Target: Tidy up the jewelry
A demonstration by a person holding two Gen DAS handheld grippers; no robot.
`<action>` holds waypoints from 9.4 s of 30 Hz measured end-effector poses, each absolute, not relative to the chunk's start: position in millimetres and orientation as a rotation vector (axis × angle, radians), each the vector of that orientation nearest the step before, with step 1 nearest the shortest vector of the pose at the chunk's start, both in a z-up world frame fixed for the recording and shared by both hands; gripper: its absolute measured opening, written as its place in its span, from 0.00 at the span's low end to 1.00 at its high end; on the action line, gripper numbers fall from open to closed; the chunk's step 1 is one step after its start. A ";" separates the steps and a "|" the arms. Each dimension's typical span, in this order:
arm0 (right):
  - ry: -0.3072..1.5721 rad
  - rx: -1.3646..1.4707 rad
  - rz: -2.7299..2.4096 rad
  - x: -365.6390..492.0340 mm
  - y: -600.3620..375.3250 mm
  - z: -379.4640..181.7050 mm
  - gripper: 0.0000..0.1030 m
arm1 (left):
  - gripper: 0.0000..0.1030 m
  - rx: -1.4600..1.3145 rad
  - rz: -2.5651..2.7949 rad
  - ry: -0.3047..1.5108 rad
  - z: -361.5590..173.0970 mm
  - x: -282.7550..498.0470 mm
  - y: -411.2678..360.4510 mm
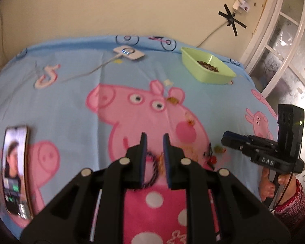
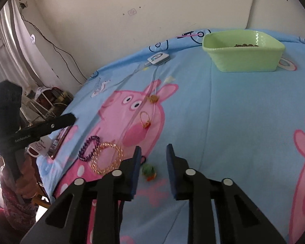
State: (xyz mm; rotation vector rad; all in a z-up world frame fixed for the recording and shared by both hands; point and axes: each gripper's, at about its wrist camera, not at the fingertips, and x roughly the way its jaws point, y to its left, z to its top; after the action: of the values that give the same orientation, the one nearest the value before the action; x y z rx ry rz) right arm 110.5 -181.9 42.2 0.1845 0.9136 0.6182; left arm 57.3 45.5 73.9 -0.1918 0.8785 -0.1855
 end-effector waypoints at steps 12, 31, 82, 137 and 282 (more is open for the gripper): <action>0.933 0.306 0.663 96.8 -202.0 29.3 0.00 | 0.14 -0.177 -0.304 0.890 41.9 35.9 -1.1; 0.936 0.096 0.729 83.4 -189.4 34.1 0.00 | 0.31 -0.058 -0.372 0.933 25.2 72.3 -68.0; 0.708 0.275 0.521 233.4 -318.2 109.6 0.00 | 0.13 -0.245 -0.549 0.973 101.9 280.9 -125.6; 0.958 0.150 0.638 155.6 -218.3 33.9 0.00 | 0.56 0.047 -0.245 0.930 59.4 125.3 -38.5; 0.720 0.459 0.169 92.8 -301.7 39.2 0.45 | 0.64 0.195 -0.033 0.732 39.3 70.5 -97.5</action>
State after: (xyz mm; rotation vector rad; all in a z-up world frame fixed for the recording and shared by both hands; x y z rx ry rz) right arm 92.8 -301.7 39.2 0.4585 0.7203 0.1686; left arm 70.5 -97.5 39.3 0.1950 0.7317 -0.0329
